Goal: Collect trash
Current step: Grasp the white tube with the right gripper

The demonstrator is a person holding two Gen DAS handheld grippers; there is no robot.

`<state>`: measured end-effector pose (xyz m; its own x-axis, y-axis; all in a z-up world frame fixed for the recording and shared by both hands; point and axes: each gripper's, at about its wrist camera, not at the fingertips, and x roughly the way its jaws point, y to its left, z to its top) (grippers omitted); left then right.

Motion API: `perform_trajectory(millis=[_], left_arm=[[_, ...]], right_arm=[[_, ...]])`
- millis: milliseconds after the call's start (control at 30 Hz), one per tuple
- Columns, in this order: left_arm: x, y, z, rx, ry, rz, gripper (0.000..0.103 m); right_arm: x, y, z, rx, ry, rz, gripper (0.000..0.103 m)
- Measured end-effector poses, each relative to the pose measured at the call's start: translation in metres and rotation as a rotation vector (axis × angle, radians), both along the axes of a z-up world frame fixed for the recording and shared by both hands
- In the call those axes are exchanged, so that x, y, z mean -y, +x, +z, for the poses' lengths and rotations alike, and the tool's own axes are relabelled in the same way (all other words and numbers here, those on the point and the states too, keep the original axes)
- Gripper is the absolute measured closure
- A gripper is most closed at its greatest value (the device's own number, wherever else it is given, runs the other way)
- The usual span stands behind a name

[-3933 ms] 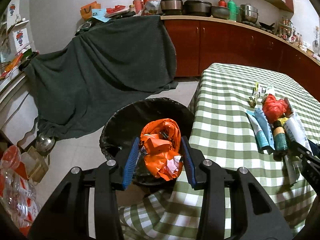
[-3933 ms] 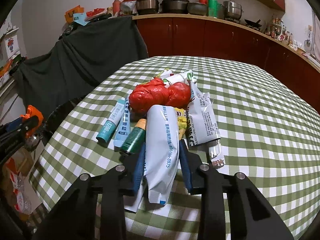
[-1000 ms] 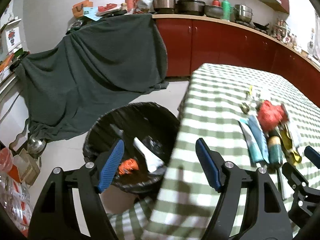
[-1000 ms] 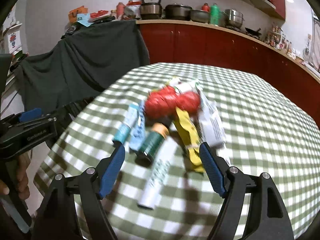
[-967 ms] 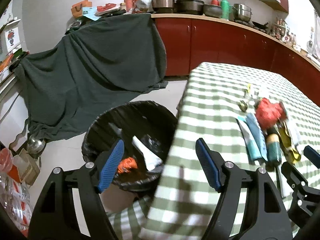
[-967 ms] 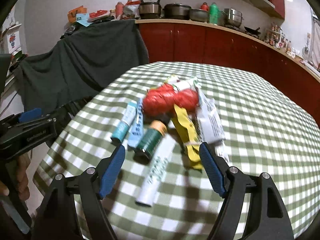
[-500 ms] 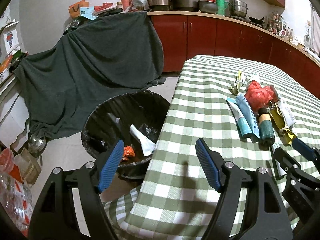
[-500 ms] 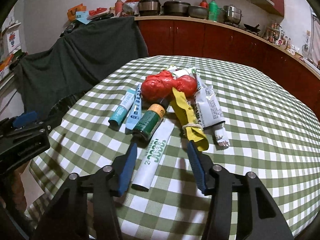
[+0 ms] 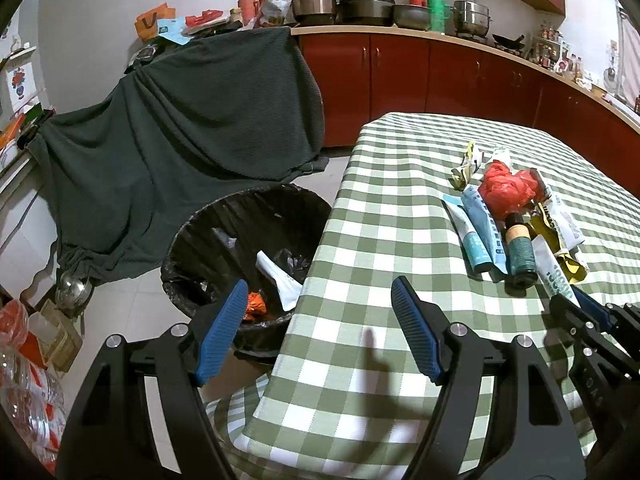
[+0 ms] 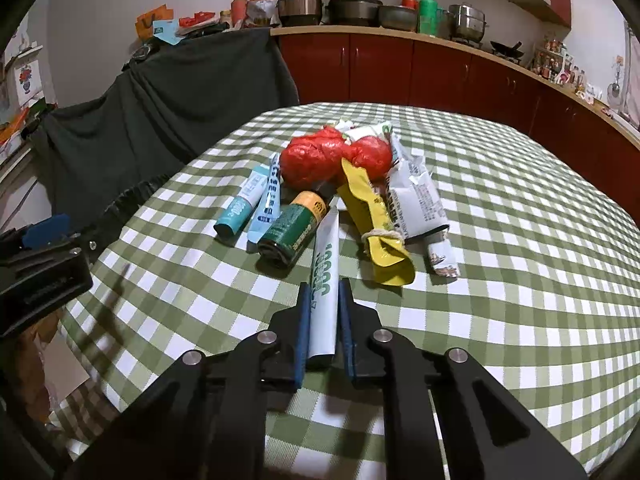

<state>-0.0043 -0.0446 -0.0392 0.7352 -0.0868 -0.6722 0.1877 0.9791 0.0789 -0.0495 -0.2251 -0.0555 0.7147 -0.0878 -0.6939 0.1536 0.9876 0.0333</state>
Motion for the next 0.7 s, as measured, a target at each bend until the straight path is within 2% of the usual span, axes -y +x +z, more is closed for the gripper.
perform_trajectory(millis=[333,700], left_arm=[[0.013,-0.002,0.005,0.010,-0.005,-0.019,0.031],[0.050,0.017,0.000,-0.010,0.002,-0.065,0.031]], right_arm=[[0.007,-0.017,0.027,0.072,0.000,-0.014,0.089],[0.042,-0.016,0.041,0.114,0.017,-0.088,0.089]])
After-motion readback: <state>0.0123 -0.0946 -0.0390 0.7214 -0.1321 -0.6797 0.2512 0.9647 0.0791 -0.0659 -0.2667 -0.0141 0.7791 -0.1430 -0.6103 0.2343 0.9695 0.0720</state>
